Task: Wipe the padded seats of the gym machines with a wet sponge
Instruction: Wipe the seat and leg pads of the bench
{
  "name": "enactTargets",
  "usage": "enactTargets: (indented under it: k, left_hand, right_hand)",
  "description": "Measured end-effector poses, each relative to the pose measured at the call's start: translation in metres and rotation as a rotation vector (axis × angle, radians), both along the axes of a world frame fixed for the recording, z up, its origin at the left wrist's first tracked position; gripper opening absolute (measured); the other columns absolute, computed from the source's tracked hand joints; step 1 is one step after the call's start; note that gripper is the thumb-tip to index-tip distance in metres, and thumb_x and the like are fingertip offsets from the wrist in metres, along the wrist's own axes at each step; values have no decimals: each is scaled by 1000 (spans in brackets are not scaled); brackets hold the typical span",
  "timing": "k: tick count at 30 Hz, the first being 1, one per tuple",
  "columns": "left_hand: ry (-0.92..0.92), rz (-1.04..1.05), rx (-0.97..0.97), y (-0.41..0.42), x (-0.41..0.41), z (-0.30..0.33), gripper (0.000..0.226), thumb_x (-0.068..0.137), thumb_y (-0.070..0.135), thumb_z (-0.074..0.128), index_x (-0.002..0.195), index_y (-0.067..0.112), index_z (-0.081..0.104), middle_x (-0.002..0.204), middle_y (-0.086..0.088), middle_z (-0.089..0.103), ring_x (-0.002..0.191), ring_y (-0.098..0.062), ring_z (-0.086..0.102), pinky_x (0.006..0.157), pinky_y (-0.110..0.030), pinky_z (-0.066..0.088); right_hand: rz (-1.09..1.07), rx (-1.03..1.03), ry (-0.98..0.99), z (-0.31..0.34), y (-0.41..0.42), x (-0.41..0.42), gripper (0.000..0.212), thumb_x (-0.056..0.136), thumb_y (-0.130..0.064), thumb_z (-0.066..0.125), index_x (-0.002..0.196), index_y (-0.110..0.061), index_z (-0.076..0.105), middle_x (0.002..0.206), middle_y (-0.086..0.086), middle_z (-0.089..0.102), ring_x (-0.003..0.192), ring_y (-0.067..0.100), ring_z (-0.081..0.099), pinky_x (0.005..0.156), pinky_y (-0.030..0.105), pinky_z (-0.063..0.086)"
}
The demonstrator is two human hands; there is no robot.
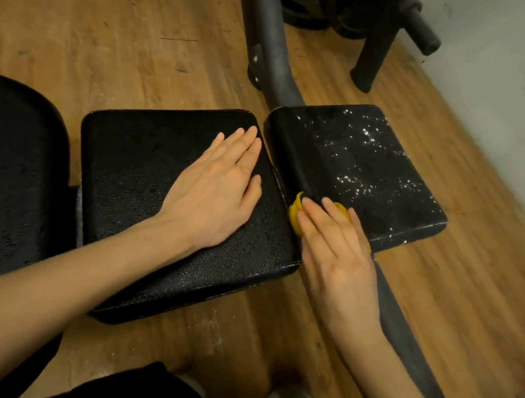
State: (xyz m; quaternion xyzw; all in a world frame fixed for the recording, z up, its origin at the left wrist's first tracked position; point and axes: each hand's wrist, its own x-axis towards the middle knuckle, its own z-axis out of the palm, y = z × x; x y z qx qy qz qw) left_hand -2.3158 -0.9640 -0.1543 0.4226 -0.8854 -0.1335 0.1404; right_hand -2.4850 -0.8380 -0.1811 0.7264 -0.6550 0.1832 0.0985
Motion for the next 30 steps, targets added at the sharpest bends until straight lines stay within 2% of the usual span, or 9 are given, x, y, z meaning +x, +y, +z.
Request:
enactTargets:
  k: [4, 7, 9, 14, 18, 20, 25, 27, 30]
  left_hand:
    - [-22, -137, 15, 0, 2, 6, 56, 104, 34, 34, 155, 15, 19, 163, -1, 14, 150, -9, 9, 118, -21, -2]
    - [-6, -208, 59, -1, -6, 8, 59, 101, 39, 31, 155, 19, 17, 163, 5, 10, 149, -4, 6, 119, -20, -1]
    - [49, -219, 106, 5, -20, 7, 58, 102, 39, 30, 155, 18, 18, 163, 6, 11, 149, -2, 7, 121, -21, 2]
    - [25, -224, 48, 12, -42, -1, 59, 102, 38, 28, 155, 15, 16, 164, 3, 7, 150, -4, 6, 121, -21, 3]
    - [35, -218, 45, 13, -41, -1, 59, 103, 38, 30, 155, 16, 16, 164, 4, 8, 150, -3, 6, 119, -18, 1]
    - [33, -219, 42, 14, -43, -3, 59, 103, 38, 31, 155, 15, 17, 164, 3, 9, 150, -4, 7, 120, -17, 2]
    - [30, -214, 34, 13, -43, -3, 61, 102, 43, 27, 155, 16, 17, 164, 4, 9, 150, -2, 6, 121, -19, 3]
    - [33, -213, 32, 13, -43, -4, 61, 102, 43, 27, 156, 16, 17, 164, 5, 8, 150, -2, 6, 120, -18, 2]
    - [31, -208, 30, 13, -43, -5, 59, 103, 40, 29, 156, 17, 16, 164, 5, 8, 150, -2, 6, 120, -18, 2]
  right_hand:
    - [64, -102, -79, -8, 11, -14, 37, 100, -13, 45, 134, -4, 53, 143, 8, 49, 139, 24, 38, 119, 49, 21]
    - [-174, -328, -447, -19, -1, -12, 33, 99, -9, 42, 126, -2, 58, 137, 5, 51, 136, 23, 40, 118, 54, 20]
    - [-309, -466, -582, -29, -7, 5, 32, 98, -8, 41, 125, -2, 57, 136, 5, 49, 137, 21, 38, 119, 54, 18]
    - [-177, -453, -440, -58, 5, 15, 33, 104, -18, 33, 134, -9, 44, 141, 5, 43, 145, 12, 23, 121, 48, 11]
    - [-518, -683, -872, -40, -18, -16, 36, 101, -12, 33, 130, -4, 52, 138, 10, 51, 141, 22, 33, 116, 60, 19]
    - [-573, -696, -894, -36, -20, -1, 37, 102, -12, 33, 132, -1, 51, 141, 10, 47, 142, 25, 31, 116, 58, 19]
    - [-304, -525, -737, -58, 2, 49, 37, 103, -20, 31, 136, -11, 44, 143, 6, 43, 144, 21, 27, 120, 51, 13]
    - [-377, -608, -869, -50, -9, 18, 35, 101, -14, 34, 131, -7, 51, 140, 7, 48, 142, 22, 31, 119, 53, 15]
    - [-640, -773, -1042, -33, -27, -28, 33, 102, -5, 36, 127, -1, 57, 140, 7, 51, 143, 20, 31, 117, 53, 20]
